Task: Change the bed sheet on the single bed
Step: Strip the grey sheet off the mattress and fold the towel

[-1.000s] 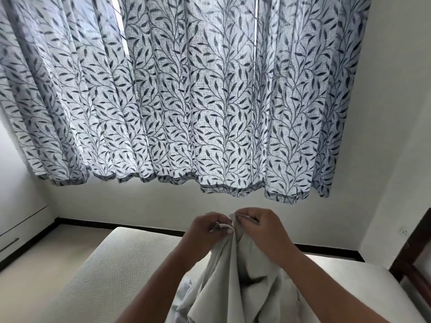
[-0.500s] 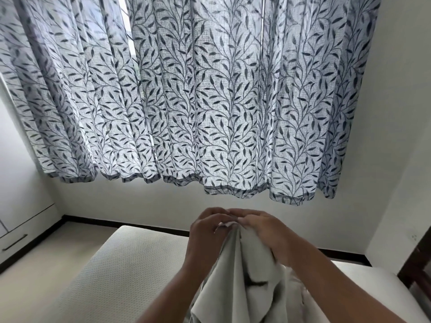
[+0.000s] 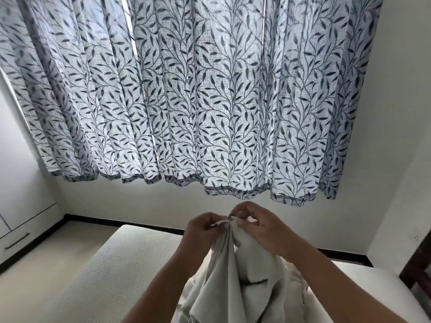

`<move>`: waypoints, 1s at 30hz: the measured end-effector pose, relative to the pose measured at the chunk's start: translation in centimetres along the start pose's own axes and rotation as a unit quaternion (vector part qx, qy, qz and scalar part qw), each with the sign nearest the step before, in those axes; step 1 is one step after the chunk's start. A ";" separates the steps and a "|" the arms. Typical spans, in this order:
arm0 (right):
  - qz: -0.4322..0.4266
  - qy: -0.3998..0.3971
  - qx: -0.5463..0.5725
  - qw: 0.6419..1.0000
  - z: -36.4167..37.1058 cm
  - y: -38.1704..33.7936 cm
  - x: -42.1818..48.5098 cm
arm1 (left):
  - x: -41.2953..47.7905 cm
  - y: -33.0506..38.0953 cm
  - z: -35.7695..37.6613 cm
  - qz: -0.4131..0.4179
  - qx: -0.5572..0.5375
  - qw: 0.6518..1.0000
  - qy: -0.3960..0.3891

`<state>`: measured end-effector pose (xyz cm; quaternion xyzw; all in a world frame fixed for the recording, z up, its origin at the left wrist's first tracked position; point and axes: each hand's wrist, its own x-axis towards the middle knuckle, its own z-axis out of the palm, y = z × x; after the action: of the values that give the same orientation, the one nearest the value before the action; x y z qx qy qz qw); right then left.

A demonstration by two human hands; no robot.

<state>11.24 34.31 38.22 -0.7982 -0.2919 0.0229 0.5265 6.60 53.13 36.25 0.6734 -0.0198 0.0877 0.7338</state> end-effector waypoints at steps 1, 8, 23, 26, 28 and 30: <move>-0.005 0.011 -0.003 1.000 0.2 0.0 0.0 | 0.0 0.1 0.1 0.002 -0.007 1.000 -0.001; -0.016 0.067 -0.030 0.997 0.5 -0.1 0.0 | 0.3 0.3 -0.5 0.004 0.007 1.000 0.004; 0.020 0.137 0.033 0.990 2.4 -2.0 0.3 | 0.9 1.3 -0.8 0.048 0.065 0.996 -0.039; 0.003 0.101 0.108 0.989 2.9 -2.6 -0.1 | 1.1 1.9 -0.9 0.064 0.064 0.994 -0.057; 0.001 0.106 0.179 0.978 3.0 -2.4 -0.1 | 1.0 2.3 -1.2 0.056 0.030 0.996 -0.062; 0.007 0.116 0.229 0.966 3.2 -2.0 -0.1 | 1.0 2.6 -1.3 0.033 0.019 0.998 -0.041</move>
<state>9.18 37.47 38.52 -0.6556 -0.2099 -0.0001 0.7254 7.03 54.76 38.80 0.6895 -0.0700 0.0847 0.7159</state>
